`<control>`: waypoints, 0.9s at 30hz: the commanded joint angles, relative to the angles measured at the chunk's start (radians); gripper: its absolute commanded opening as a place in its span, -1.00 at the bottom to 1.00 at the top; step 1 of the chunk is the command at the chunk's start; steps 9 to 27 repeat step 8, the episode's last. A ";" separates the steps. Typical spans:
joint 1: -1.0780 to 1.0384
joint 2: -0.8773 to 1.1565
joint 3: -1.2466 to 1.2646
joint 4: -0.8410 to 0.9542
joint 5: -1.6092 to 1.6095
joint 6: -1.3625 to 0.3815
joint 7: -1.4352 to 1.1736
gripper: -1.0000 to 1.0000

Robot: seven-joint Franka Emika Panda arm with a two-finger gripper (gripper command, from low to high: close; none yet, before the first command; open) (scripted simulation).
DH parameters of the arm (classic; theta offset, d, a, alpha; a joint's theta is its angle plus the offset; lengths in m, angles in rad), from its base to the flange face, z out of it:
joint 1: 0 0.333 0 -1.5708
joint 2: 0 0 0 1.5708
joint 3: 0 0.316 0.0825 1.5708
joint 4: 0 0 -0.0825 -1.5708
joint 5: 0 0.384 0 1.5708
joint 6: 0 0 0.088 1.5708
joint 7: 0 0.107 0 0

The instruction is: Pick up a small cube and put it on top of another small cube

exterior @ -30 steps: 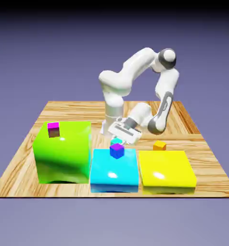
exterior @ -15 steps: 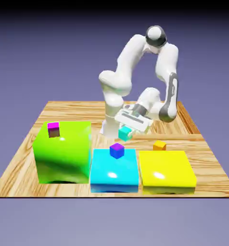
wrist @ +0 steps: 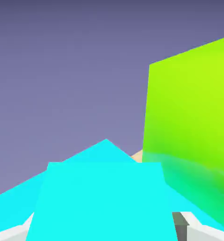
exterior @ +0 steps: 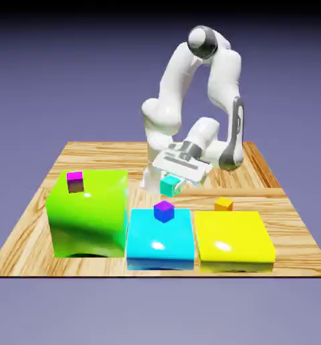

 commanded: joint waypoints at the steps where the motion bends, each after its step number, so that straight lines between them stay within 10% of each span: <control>1: -0.033 -0.010 0.025 -0.005 -0.040 -0.004 0.042 -1.00; 6: -0.168 -0.053 0.127 -0.028 -0.203 -0.023 0.217 -1.00; 7: -0.168 -0.053 0.127 -0.028 -0.203 -0.023 0.217 1.00; 27: -0.168 -0.053 0.127 -0.028 -0.203 -0.023 0.217 1.00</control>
